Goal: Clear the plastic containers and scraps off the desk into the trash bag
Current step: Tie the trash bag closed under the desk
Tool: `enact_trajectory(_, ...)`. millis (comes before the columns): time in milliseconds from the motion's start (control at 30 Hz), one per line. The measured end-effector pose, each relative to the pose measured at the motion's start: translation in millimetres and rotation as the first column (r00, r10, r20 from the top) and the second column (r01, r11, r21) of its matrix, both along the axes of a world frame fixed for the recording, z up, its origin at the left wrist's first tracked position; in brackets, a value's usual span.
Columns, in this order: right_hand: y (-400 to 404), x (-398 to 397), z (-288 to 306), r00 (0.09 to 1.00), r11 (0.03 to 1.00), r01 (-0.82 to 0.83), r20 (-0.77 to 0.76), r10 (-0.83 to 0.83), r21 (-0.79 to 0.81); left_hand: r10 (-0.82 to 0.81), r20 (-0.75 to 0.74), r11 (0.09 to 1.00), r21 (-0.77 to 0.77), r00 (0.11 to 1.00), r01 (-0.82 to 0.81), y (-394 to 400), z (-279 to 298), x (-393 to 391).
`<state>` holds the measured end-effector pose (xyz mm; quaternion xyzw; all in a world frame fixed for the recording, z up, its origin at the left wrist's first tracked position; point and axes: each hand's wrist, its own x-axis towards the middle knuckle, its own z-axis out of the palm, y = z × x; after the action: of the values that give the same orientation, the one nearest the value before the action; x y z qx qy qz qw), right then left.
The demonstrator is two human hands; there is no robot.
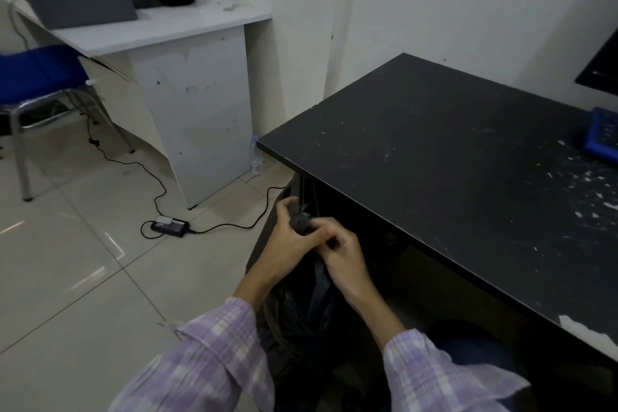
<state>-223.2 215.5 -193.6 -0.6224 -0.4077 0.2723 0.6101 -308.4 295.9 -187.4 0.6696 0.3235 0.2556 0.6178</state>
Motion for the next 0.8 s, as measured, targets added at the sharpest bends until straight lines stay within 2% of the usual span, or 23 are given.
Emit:
enact_trajectory(67,-1,-1,1,0.999,0.999,-0.04,0.025,0.04,-0.004,0.01,-0.026,1.0,0.01,1.0,-0.01,1,0,0)
enact_trajectory(100,-2,-2,3,0.997,0.998,-0.068,-0.032,0.068,0.001,0.02,-0.025,1.0,0.013,0.999,-0.02,0,1,-1)
enact_trajectory(167,-1,-4,6,0.958,0.997,-0.076,-0.277,0.07,-0.01,0.02,-0.021,1.0,0.025,1.0,-0.019,-2,4,-2)
enact_trajectory(200,1,-4,5,0.935,0.998,-0.053,-0.353,0.036,-0.04,0.016,-0.023,0.999,0.038,1.0,-0.015,-2,5,-2)
enact_trajectory(233,4,-2,5,0.938,0.994,-0.022,-0.345,-0.015,-0.104,0.008,-0.028,0.998,0.057,1.0,-0.006,-3,4,-3)
enact_trajectory(300,9,3,6,0.981,0.968,-0.007,-0.189,-0.042,-0.249,-0.021,-0.044,0.995,0.099,0.999,0.026,-4,0,-4)
enact_trajectory(400,13,3,9,0.994,0.966,0.0,-0.104,-0.028,-0.26,-0.045,-0.044,0.993,0.107,0.998,0.05,-5,-3,-5)
enact_trajectory(533,13,2,3,0.966,0.977,0.137,-0.197,-0.168,-0.16,-0.058,-0.07,0.987,0.143,0.996,0.067,-4,6,-7)
enact_trajectory(667,8,-3,-4,0.891,0.976,0.204,-0.398,-0.217,-0.074,-0.118,-0.109,0.991,0.048,0.987,0.124,1,-2,-9)
enact_trajectory(800,3,-3,-1,0.919,0.98,0.201,-0.343,-0.194,-0.015,-0.125,-0.101,0.992,-0.008,0.987,0.125,9,-9,1)
